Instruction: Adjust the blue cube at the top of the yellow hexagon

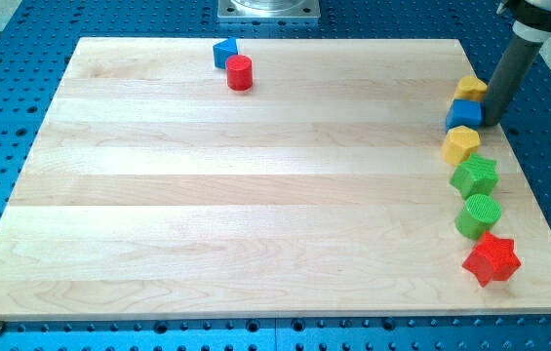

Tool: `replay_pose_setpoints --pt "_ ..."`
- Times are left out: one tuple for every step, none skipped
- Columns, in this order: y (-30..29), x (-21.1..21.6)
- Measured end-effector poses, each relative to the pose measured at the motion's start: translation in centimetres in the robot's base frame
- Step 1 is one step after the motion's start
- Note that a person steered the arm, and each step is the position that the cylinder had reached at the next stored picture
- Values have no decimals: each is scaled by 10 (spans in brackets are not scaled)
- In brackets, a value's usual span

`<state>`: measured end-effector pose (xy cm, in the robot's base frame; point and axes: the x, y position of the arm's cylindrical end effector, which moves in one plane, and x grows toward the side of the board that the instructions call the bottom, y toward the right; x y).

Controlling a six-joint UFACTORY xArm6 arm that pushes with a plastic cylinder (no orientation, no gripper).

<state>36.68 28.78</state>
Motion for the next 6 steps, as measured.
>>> replay_pose_setpoints --pt "-5 0" --pt "-14 0" --pt "31 5" --pt "52 -11" --pt "0 -19" --pt "-53 -19"
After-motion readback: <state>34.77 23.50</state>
